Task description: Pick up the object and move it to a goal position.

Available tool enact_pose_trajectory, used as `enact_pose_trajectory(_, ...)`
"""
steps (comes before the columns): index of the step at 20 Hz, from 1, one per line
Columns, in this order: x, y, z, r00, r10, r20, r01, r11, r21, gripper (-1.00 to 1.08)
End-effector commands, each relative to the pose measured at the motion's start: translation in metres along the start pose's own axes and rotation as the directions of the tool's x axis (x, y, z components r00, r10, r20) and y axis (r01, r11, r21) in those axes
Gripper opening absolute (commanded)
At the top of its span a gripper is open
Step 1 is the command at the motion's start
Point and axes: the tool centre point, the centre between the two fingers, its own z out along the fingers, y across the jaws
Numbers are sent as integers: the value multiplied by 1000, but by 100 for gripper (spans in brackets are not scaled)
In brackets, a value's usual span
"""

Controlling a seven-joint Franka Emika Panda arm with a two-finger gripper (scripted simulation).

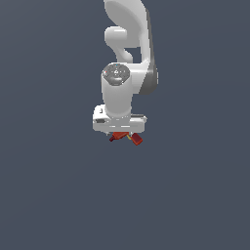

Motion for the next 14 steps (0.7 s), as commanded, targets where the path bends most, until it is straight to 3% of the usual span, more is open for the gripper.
enact_pose_trajectory(1, 0, 0, 0, 1000, 0, 0, 0, 1000, 0, 108)
enact_pose_trajectory(14, 0, 11, -2, 1000, 4, -1, -4, 1000, 4, 108)
